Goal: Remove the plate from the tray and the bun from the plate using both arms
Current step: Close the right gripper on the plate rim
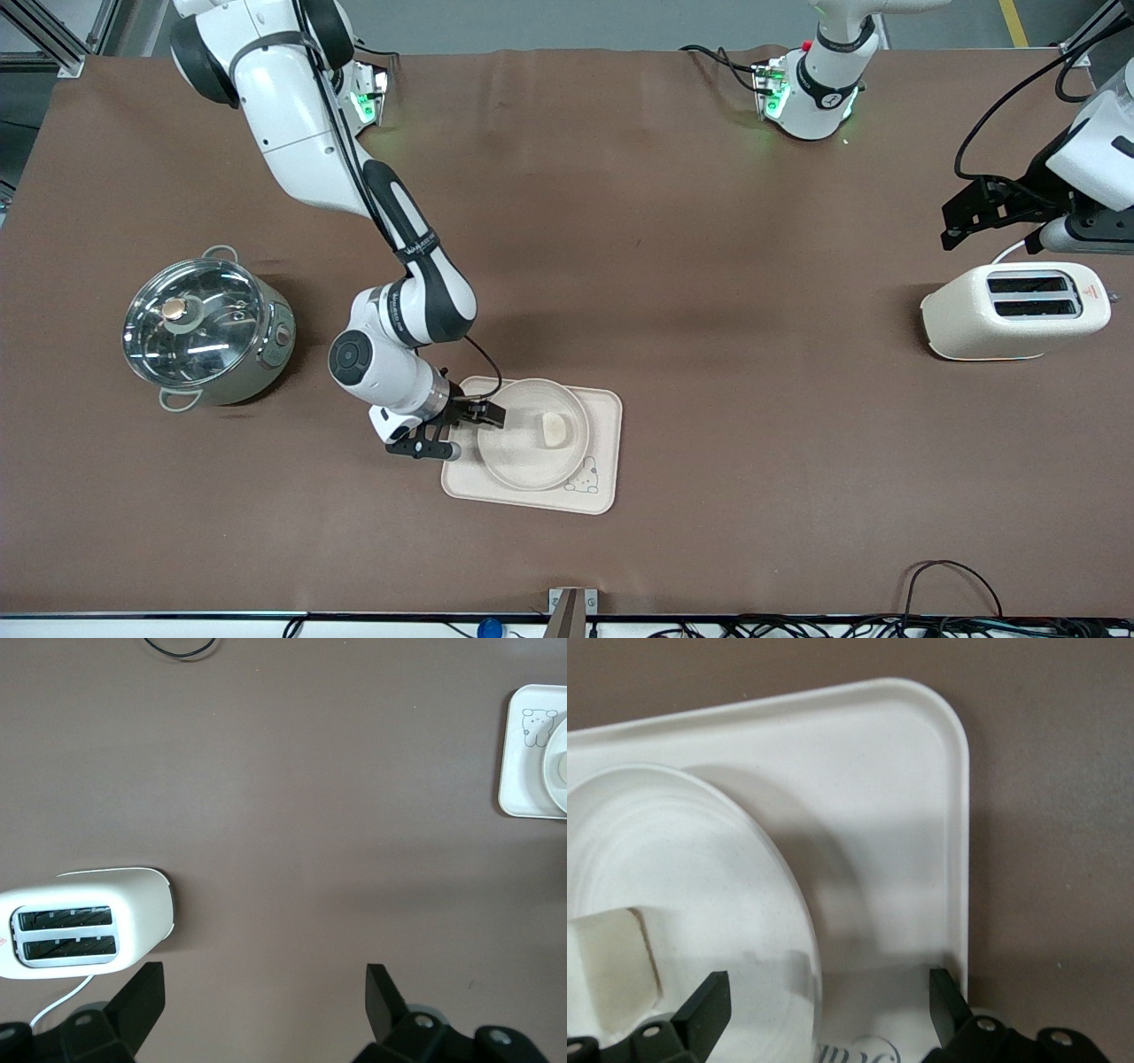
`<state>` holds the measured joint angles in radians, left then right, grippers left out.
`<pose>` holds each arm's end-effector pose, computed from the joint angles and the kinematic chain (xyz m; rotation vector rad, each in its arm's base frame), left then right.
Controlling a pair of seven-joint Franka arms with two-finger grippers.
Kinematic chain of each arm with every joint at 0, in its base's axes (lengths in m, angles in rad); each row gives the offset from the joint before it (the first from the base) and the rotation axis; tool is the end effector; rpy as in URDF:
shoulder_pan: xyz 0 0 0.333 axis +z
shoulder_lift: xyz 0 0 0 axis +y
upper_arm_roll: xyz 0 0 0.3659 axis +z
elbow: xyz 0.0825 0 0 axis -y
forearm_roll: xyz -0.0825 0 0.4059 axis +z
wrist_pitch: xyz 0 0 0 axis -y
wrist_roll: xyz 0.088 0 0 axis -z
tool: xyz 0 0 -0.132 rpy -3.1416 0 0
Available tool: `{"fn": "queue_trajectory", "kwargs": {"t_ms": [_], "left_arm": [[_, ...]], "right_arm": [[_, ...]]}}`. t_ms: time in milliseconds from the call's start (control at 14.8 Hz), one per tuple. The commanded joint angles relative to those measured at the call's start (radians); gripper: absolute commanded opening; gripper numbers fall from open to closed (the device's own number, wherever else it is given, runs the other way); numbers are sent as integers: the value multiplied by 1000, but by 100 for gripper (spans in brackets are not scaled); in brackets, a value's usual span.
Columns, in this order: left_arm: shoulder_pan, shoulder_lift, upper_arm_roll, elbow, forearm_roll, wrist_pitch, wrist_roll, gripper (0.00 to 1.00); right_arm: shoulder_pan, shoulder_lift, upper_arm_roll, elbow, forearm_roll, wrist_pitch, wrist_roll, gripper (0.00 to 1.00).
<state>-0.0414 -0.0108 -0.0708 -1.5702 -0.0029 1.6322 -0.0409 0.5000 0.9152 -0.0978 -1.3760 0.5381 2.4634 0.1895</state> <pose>0.5771 -0.0656 0.6616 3.1299 -0.1116 0.1134 0.7357 0.3410 0.1732 -2.7954 0.1875 -0.1178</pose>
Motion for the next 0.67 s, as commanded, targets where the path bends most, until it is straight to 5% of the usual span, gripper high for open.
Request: {"fn": "queue_trajectory", "kwargs": {"t_ms": [0,135,607], "left_arm": [[0,5,0,18,-14,-17,4,100],[0,5,0,18,-14,-17,6,100],[0,5,0,18,-14,-17,7,100]], "right_arm": [[-4,50,1,86,20,-14,-19,50],[-8,57,1,92,22,-17,-121,4],[-38,22,4,92,36,-58,-143,0]]}}
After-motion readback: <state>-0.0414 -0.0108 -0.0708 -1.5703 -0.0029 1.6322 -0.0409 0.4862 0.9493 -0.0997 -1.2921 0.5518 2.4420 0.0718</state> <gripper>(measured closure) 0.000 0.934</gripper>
